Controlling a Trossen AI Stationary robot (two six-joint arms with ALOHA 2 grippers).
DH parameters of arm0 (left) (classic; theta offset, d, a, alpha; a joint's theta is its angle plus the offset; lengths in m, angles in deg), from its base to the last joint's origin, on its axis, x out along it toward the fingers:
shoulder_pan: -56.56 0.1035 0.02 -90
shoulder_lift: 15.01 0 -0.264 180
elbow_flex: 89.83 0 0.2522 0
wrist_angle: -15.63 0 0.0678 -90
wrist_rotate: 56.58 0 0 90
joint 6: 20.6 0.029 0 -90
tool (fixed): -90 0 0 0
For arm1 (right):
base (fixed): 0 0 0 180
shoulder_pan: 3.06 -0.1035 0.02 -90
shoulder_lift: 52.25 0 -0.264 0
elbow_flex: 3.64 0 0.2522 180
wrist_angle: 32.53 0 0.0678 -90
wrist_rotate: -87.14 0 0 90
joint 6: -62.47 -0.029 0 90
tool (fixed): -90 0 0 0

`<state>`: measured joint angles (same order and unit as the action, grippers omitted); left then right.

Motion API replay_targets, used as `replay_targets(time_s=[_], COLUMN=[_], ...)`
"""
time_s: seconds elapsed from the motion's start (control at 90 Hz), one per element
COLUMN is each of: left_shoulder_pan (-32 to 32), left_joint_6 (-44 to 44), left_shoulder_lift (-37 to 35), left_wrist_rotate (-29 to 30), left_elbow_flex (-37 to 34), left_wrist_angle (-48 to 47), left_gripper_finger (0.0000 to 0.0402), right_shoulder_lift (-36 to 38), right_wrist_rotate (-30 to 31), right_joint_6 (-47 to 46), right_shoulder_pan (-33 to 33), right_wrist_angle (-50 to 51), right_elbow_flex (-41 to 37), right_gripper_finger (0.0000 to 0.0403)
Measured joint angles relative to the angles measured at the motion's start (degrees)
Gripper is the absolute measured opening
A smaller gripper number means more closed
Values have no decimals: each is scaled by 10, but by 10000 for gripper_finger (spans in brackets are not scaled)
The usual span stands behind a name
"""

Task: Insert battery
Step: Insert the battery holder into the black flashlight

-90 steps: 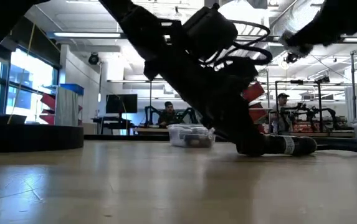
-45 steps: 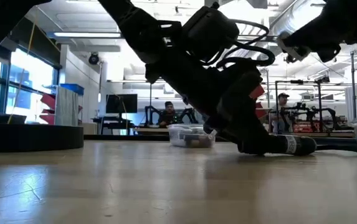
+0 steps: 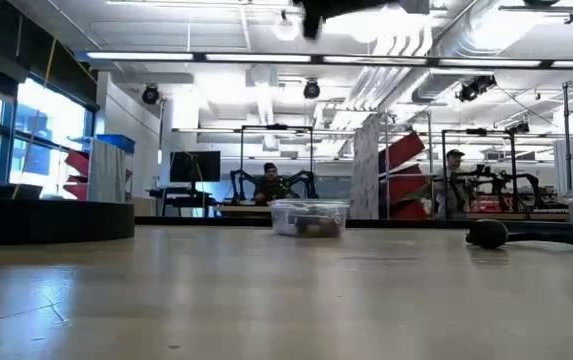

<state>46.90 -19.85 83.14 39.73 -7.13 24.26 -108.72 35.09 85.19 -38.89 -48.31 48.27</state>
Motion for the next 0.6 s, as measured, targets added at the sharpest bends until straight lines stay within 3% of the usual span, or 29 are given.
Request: replay_targets(time_s=[0.122,0.311,0.489,0.6], left_shoulder_pan=[-8,-14,-14,-14], left_joint_6=[5,3,-7,-20], left_shoulder_lift=[-38,-24,21,49], left_wrist_rotate=[-25,-41,-86,-122], left_elbow_flex=[-94,-206,-248,-250], left_wrist_angle=[172,434,634,672], left_gripper_finger=[121,121,121,121], right_shoulder_lift=[0,-36,-114,-161], right_wrist_rotate=[-113,-233,-300,-345], right_joint_6=[55,17,-33,-49], right_shoulder_pan=[22,82,140,167], right_wrist_angle=[-36,-35,-92,-138], right_elbow_flex=[40,83,103,126], right_gripper_finger=[44,44,44,44])
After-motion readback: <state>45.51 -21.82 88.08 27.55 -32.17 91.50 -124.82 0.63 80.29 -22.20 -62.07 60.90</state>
